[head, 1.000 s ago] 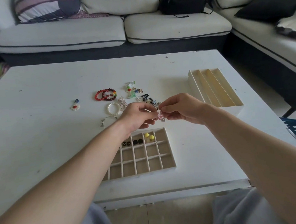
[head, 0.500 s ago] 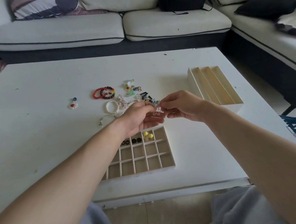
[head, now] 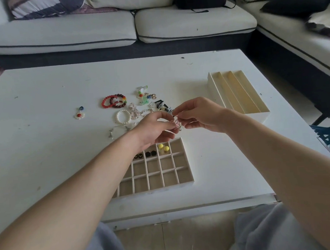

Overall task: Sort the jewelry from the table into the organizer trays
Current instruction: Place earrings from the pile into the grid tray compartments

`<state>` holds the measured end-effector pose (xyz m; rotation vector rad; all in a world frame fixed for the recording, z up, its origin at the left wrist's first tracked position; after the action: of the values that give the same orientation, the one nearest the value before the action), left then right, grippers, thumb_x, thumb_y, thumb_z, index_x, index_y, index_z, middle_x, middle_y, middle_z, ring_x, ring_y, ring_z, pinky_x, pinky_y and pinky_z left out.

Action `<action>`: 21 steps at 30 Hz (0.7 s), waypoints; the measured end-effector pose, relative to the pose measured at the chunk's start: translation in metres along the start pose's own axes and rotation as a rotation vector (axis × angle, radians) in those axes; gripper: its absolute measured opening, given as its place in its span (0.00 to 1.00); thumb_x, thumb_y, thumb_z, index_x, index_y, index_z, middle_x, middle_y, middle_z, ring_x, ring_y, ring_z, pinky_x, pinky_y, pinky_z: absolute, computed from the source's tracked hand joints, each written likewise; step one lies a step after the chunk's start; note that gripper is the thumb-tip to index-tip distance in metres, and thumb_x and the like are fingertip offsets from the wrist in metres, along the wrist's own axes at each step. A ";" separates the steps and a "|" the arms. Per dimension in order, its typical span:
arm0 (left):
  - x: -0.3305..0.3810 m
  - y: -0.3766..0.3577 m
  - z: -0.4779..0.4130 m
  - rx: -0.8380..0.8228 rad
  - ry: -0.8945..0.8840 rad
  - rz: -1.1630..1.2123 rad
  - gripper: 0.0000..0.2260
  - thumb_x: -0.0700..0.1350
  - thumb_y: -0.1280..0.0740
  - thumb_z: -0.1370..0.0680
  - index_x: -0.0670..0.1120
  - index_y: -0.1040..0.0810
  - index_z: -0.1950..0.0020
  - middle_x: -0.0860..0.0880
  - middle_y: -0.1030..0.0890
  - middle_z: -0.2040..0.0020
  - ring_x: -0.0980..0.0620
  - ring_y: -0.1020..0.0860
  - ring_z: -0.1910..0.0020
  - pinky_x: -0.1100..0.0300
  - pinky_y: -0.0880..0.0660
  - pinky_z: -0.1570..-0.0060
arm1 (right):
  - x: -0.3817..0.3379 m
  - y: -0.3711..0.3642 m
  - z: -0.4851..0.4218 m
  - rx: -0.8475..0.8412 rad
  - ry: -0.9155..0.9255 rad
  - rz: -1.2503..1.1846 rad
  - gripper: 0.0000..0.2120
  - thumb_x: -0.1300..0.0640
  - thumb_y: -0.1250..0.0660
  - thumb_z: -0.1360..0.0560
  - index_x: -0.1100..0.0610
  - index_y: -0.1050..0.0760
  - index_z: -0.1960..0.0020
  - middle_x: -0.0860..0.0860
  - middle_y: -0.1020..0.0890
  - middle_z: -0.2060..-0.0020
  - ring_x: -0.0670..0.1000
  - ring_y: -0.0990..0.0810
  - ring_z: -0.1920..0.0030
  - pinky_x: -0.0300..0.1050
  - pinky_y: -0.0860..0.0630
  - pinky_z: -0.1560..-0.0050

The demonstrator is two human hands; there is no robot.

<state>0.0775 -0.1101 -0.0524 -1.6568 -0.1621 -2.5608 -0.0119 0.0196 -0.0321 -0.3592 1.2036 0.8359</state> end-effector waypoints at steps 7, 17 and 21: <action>0.002 0.001 -0.001 0.015 -0.042 -0.118 0.08 0.40 0.27 0.22 0.46 0.23 0.47 0.47 0.13 0.57 0.52 0.16 0.62 0.59 0.21 0.57 | 0.004 -0.002 -0.001 -0.022 -0.034 0.001 0.08 0.70 0.35 0.22 0.66 0.19 0.46 0.56 0.17 0.63 0.49 0.18 0.63 0.42 0.19 0.56; 0.000 -0.002 0.005 -0.044 0.003 -0.178 0.07 0.42 0.28 0.21 0.44 0.23 0.46 0.45 0.13 0.54 0.46 0.14 0.55 0.58 0.22 0.59 | 0.005 -0.003 0.000 -0.035 0.013 0.179 0.08 0.70 0.25 0.28 0.61 0.18 0.53 0.57 0.16 0.61 0.50 0.16 0.61 0.42 0.17 0.54; -0.002 0.005 0.002 -0.010 0.010 -0.293 0.05 0.44 0.30 0.20 0.45 0.18 0.46 0.48 0.12 0.54 0.49 0.15 0.59 0.59 0.23 0.62 | 0.006 -0.007 -0.001 -0.037 0.047 0.418 0.08 0.68 0.26 0.28 0.57 0.16 0.54 0.50 0.15 0.65 0.45 0.17 0.64 0.41 0.18 0.58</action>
<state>0.0812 -0.1151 -0.0532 -1.7386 -0.4223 -2.7785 -0.0071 0.0166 -0.0393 -0.1573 1.3305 1.2162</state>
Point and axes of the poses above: each hand's wrist, its own z-axis away from the middle knuckle, its own y-axis out of the back of the hand, x = y × z, the point moved 6 cm from there along -z, towards the middle knuckle
